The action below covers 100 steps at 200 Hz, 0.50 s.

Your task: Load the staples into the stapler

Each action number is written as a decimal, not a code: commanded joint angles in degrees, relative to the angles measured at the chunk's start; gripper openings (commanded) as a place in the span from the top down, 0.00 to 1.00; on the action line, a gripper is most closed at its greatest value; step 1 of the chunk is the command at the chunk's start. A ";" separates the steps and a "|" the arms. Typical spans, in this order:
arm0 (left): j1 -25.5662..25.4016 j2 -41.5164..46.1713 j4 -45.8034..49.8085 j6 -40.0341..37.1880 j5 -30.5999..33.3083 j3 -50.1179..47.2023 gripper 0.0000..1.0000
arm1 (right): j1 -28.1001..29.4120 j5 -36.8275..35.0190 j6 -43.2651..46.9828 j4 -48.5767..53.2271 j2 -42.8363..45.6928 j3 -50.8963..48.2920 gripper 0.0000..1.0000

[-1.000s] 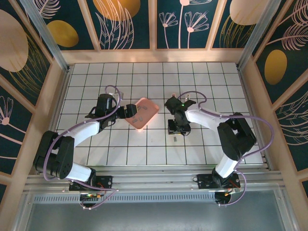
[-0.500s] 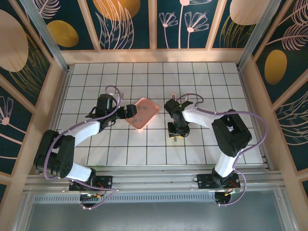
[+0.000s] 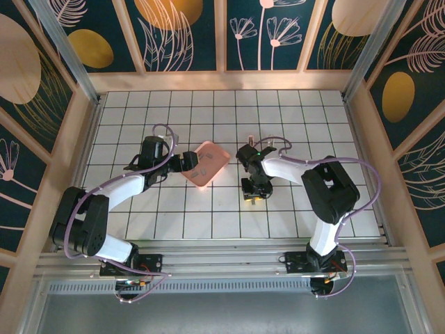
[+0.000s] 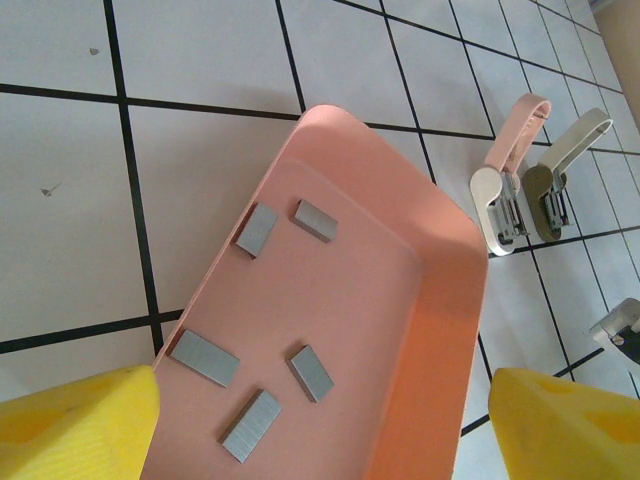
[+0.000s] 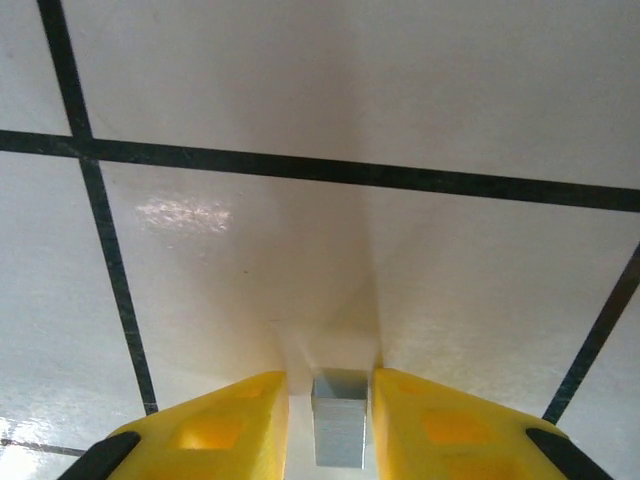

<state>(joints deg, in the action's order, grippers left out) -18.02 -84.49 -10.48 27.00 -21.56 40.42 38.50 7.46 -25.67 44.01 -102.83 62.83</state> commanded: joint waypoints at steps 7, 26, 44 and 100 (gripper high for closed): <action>-0.30 -0.68 -0.94 -0.55 0.47 -0.26 0.15 | 0.08 0.18 1.15 -0.65 -1.44 -1.25 0.74; -0.32 -0.84 -0.77 -0.54 0.38 -0.17 0.15 | -0.01 0.05 1.32 -0.68 -1.80 -1.39 0.77; -0.28 -0.86 -0.69 -0.64 0.42 -0.06 0.15 | 0.00 -0.29 1.11 -0.45 -1.88 -1.68 0.78; -0.28 -0.87 -0.61 -0.55 0.38 0.42 0.15 | 0.15 -1.72 -1.78 -3.95 1.19 -3.70 0.82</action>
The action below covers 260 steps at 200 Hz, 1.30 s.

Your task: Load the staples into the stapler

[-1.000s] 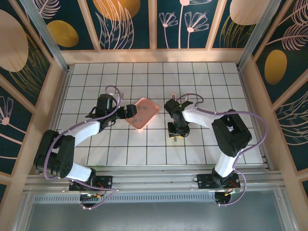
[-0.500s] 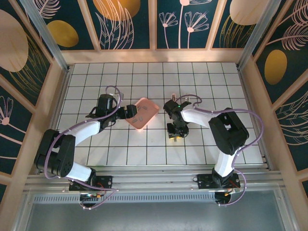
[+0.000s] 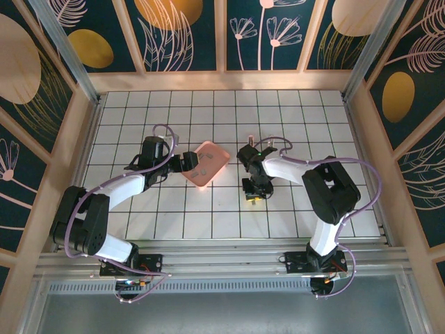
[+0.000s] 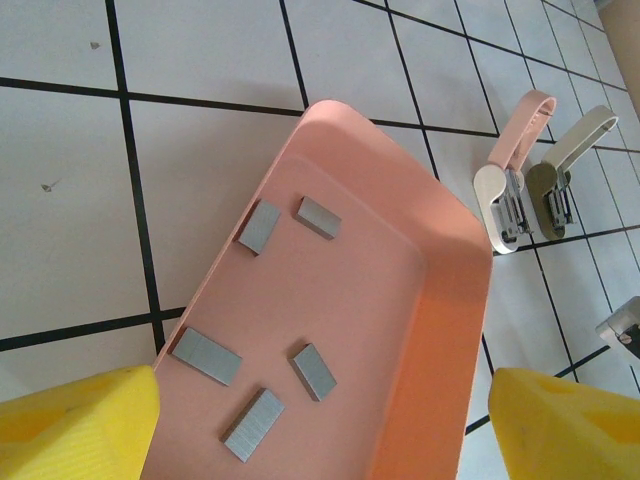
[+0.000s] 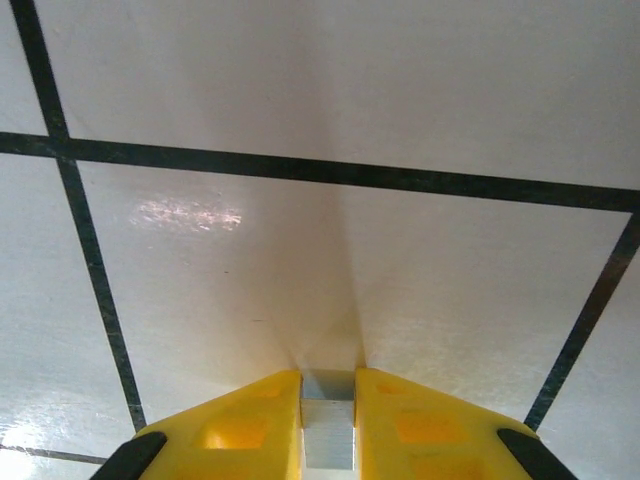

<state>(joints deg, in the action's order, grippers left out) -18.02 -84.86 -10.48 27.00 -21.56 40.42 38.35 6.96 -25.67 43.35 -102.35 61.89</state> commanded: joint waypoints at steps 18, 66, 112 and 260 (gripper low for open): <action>-0.27 0.03 -0.92 -0.46 0.38 0.70 0.15 | 0.31 -3.00 -4.26 -5.61 3.65 -3.74 0.82; -0.27 0.70 -1.72 -2.82 1.37 3.70 0.15 | -0.19 -9.23 -10.14 -14.58 10.89 -5.59 0.82; -0.26 -0.52 -4.17 -4.28 2.65 6.67 0.14 | -2.95 -13.97 -9.82 -20.41 11.27 -3.39 0.83; -0.32 -7.34 -13.19 -8.38 2.82 9.77 0.13 | -9.46 -15.98 -1.93 -22.56 -3.38 11.63 0.83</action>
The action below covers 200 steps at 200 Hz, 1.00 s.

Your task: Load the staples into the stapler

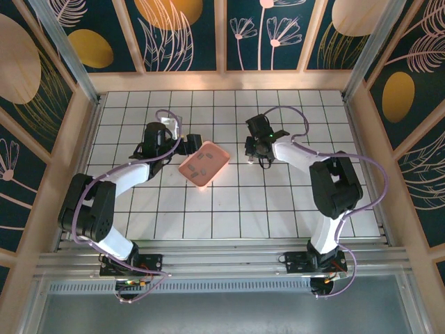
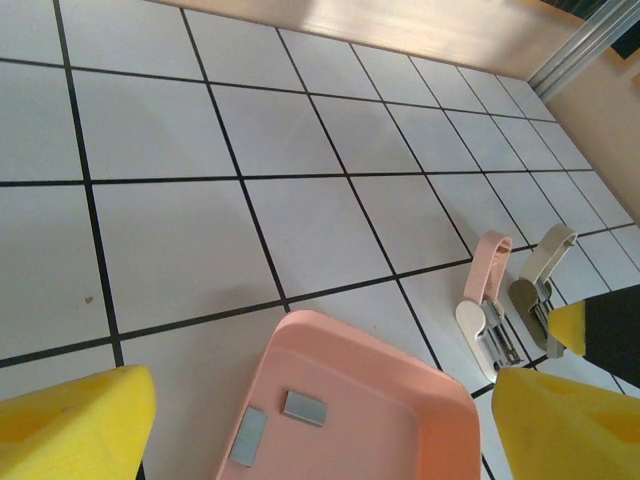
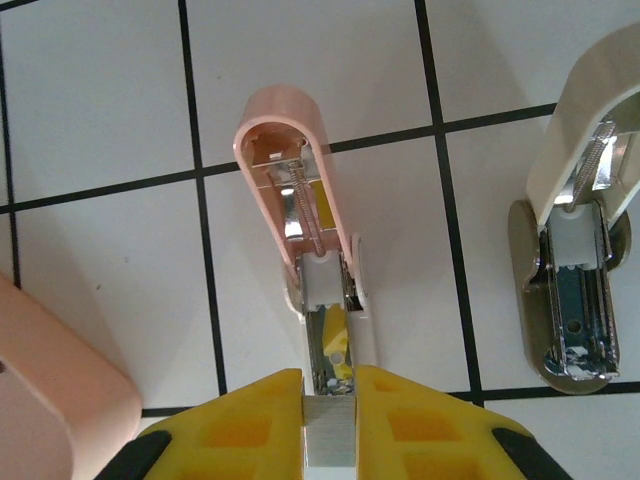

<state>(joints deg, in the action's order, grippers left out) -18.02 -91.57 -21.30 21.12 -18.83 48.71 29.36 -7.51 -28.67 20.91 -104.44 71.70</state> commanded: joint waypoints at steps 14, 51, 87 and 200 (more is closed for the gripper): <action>-0.33 -0.87 -2.14 -2.84 -0.10 1.59 0.13 | -0.62 -1.19 1.15 -0.42 -1.70 2.09 0.83; -0.26 -1.20 -2.06 -3.02 0.03 1.61 0.13 | -0.66 -0.01 1.42 -0.50 -3.30 2.98 0.82; -0.26 -1.42 -1.82 -3.28 0.19 1.76 0.13 | -0.71 0.39 2.07 -0.44 -4.44 3.84 0.83; -0.28 -2.12 -1.64 -3.23 0.02 2.36 0.13 | -0.66 1.79 2.91 -0.99 -5.44 3.62 0.83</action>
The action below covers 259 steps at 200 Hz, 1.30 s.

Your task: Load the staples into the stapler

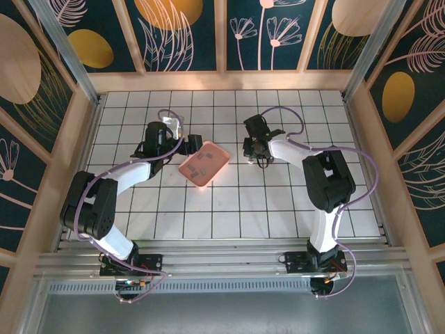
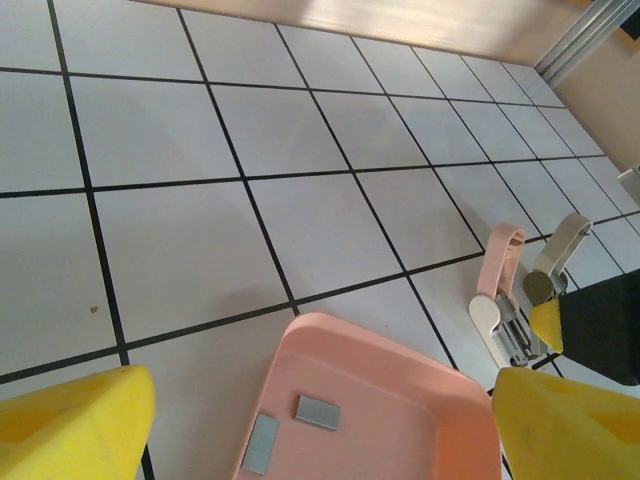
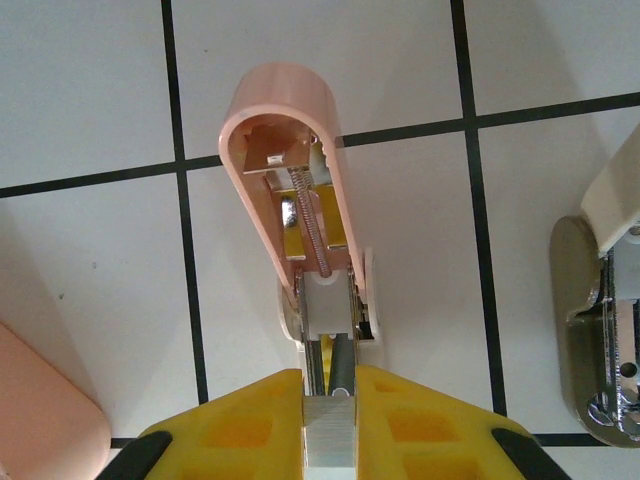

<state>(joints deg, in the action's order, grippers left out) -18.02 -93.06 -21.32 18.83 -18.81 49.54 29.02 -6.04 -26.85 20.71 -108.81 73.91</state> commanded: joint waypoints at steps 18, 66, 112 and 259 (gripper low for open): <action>-0.27 -0.72 -1.58 -0.98 0.00 1.53 0.13 | -0.36 0.26 1.34 -0.68 -1.29 1.52 0.83; -0.26 -0.90 -1.53 -1.13 0.00 1.71 0.13 | -0.40 -1.25 2.63 0.12 -1.86 2.23 0.83; -0.29 -1.43 -1.44 -1.19 -0.09 2.23 0.13 | -0.31 -1.86 3.51 0.45 -2.49 2.47 0.83; -0.29 -1.35 -1.29 -1.52 -0.79 2.58 0.13 | 0.34 -0.87 10.31 -2.86 2.60 -0.26 0.83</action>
<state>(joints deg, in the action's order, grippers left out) -18.02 -93.93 -21.28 18.22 -18.98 50.70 29.04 -7.46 -19.88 20.53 -110.45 74.89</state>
